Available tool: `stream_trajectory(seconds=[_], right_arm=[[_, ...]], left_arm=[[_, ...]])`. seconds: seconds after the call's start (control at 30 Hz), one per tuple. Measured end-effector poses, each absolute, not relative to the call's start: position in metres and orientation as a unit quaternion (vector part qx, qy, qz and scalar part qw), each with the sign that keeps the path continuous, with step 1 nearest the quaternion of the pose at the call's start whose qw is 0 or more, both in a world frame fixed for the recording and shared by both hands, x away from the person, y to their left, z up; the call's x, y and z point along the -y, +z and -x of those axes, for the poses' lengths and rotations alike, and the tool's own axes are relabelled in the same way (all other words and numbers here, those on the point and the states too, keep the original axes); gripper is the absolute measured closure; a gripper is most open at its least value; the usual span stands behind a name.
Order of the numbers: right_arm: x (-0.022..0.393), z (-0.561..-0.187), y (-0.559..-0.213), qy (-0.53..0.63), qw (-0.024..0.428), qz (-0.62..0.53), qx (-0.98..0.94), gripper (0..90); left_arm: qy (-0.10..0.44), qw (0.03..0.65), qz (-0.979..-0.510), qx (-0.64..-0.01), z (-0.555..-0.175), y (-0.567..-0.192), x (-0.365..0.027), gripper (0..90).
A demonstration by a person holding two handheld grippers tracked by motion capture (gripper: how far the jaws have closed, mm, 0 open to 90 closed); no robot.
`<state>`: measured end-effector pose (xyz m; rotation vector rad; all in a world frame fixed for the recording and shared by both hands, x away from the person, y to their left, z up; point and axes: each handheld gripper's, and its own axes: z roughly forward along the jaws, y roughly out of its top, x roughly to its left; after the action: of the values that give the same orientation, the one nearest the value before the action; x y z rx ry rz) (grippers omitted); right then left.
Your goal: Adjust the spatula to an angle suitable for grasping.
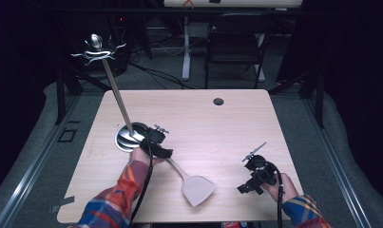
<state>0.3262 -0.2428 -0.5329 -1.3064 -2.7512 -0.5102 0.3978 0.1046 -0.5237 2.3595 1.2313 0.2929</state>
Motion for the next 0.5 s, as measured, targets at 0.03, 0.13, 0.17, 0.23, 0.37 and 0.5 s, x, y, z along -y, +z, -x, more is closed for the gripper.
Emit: stream_trajectory(seconds=[0.03,0.13,0.17,0.23,0.37,0.5], right_arm=[[0.243,-0.326,-0.532,-0.165,0.028,0.423,0.891,15.3],[0.242,-0.324,-0.534,-0.179,0.022,0.43,0.885,15.3],[0.241,-0.323,-0.533,-0.176,0.022,0.431,0.884,15.3],[0.244,-0.328,-0.529,-0.147,0.029,0.406,0.902,15.3],[0.242,-0.326,-0.532,-0.162,0.03,0.422,0.891,15.3],[0.242,-0.327,-0.532,-0.158,0.03,0.42,0.893,15.3]], left_arm=[[0.103,0.223,-0.861,-0.446,-0.394,-0.526,-0.101,32.8],[0.086,0.213,-0.858,-0.459,-0.391,-0.536,-0.102,29.9],[0.077,0.212,-0.854,-0.468,-0.392,-0.539,-0.104,29.4],[0.067,0.221,-0.848,-0.478,-0.395,-0.543,-0.108,28.9],[0.046,0.237,-0.834,-0.497,-0.401,-0.548,-0.105,26.3],[0.068,0.221,-0.842,-0.487,-0.401,-0.549,-0.092,17.4]])
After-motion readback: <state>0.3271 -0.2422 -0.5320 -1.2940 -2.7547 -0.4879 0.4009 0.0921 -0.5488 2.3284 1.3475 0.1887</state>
